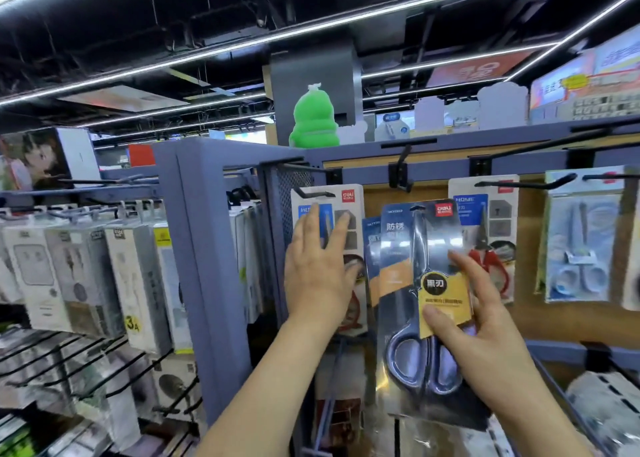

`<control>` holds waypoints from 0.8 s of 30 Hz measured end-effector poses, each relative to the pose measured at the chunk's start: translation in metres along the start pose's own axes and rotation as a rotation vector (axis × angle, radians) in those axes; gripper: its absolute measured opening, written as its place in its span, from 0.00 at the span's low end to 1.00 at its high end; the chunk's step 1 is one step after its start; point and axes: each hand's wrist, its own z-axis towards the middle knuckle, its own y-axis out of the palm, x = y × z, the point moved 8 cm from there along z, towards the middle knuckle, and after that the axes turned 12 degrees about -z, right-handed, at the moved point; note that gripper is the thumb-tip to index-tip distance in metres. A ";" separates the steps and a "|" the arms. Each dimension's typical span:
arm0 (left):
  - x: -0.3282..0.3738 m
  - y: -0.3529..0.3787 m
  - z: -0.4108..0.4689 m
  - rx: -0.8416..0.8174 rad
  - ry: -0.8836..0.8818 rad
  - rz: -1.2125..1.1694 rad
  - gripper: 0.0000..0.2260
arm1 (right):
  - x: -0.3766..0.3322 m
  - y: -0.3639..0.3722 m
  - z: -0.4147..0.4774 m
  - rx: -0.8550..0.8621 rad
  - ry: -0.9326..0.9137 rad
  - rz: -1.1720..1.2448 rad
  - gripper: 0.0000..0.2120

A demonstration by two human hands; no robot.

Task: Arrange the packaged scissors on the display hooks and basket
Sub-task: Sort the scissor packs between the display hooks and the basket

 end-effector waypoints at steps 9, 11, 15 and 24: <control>-0.014 0.026 0.023 -0.099 -0.140 -0.133 0.25 | 0.009 -0.009 -0.016 0.062 0.097 0.137 0.34; -0.002 0.019 0.016 -0.039 -0.205 -0.608 0.15 | 0.007 -0.010 -0.020 0.062 0.085 0.149 0.33; 0.027 0.009 -0.004 -0.089 -0.330 -1.158 0.12 | 0.009 -0.006 -0.030 -0.034 0.083 0.242 0.32; 0.037 -0.017 -0.037 0.098 -0.462 -1.512 0.05 | 0.026 -0.003 -0.049 -0.185 0.153 0.425 0.23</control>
